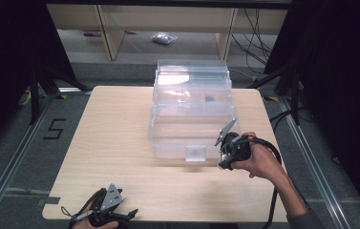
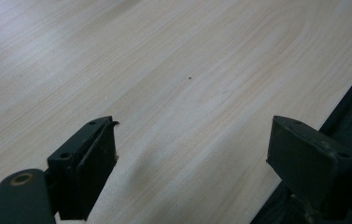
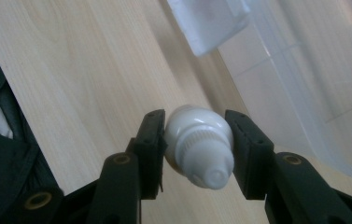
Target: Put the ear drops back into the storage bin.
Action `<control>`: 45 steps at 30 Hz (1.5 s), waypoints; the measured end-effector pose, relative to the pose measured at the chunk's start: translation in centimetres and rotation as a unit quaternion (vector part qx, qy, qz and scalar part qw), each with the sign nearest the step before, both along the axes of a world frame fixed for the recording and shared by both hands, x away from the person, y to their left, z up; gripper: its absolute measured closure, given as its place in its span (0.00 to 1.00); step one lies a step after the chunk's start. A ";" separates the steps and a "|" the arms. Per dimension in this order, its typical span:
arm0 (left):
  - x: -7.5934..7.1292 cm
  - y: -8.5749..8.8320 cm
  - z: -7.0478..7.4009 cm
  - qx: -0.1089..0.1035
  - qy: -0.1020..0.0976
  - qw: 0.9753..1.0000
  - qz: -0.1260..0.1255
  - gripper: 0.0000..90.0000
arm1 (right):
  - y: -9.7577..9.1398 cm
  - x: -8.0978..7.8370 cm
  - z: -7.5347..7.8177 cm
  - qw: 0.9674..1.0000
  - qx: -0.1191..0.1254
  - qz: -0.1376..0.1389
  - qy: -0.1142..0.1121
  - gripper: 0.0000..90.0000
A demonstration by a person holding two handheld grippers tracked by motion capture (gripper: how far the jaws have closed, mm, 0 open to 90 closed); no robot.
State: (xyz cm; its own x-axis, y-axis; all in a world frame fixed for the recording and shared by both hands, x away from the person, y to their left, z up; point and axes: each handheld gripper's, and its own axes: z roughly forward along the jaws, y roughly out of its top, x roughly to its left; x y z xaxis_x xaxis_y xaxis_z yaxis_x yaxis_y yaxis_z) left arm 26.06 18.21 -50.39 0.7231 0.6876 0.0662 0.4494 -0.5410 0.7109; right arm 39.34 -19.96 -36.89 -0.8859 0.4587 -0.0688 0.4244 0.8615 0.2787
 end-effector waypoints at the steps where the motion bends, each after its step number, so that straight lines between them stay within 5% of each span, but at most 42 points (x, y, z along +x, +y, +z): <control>1: 0.0 0.0 0.0 0.000 0.001 1.000 0.000 0.17 | 0.0 0.0 0.0 1.000 0.000 0.000 0.000 0.67; 22: 0.0 0.1 0.1 0.007 0.003 1.000 -0.004 0.17 | -1.0 3.1 3.8 1.000 -0.001 -0.026 -0.018 0.67; 45: 0.0 0.1 0.1 0.006 0.004 1.000 -0.004 0.17 | -1.3 8.2 3.8 0.997 -0.022 -0.072 -0.004 0.67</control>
